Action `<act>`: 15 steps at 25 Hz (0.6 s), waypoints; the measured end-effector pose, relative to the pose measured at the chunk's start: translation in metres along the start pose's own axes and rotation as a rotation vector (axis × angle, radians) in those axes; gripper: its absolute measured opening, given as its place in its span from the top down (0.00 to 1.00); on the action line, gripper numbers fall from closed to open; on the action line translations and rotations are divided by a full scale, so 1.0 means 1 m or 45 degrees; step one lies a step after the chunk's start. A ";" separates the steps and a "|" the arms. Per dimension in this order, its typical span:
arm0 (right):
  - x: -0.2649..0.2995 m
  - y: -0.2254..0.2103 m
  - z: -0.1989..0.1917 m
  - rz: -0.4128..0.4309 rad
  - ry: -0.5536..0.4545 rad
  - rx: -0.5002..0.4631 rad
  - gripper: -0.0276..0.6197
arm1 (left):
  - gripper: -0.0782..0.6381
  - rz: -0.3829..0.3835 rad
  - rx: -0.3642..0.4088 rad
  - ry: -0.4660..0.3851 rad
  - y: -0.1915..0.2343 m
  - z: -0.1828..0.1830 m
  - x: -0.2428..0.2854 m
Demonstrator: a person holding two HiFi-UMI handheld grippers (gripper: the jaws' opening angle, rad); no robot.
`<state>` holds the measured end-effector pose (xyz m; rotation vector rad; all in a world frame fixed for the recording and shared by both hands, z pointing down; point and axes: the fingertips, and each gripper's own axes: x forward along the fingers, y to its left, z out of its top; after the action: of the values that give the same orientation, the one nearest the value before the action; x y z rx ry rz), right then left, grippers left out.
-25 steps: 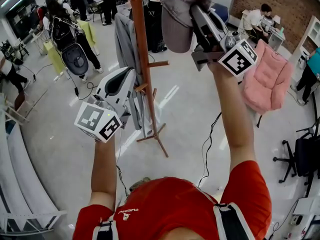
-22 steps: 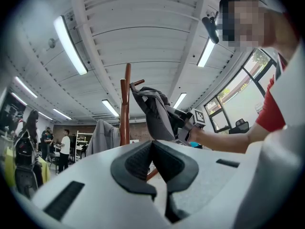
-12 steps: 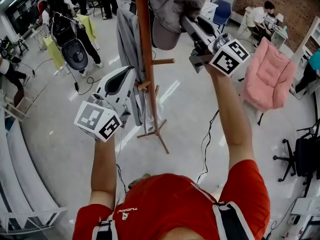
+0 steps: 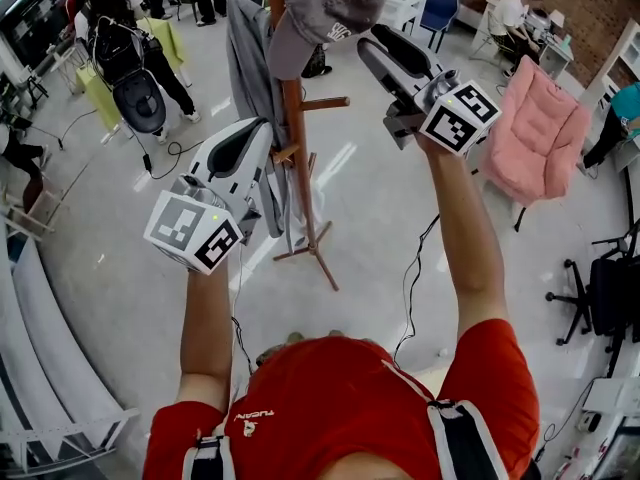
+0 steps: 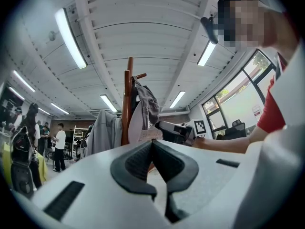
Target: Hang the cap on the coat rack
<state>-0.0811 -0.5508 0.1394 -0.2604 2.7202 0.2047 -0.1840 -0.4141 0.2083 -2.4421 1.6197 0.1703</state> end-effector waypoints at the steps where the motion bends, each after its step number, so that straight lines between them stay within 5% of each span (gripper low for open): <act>1: -0.005 0.003 0.000 -0.014 0.005 -0.011 0.67 | 0.88 -0.007 -0.006 -0.003 -0.001 0.000 0.000; 15: -0.066 0.092 -0.037 -0.157 0.120 -0.178 0.84 | 0.88 -0.116 -0.051 -0.013 -0.021 -0.016 -0.003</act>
<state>-0.0550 -0.4583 0.2091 -0.4873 2.7749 0.3560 -0.1663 -0.4079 0.2271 -2.5351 1.5112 0.2022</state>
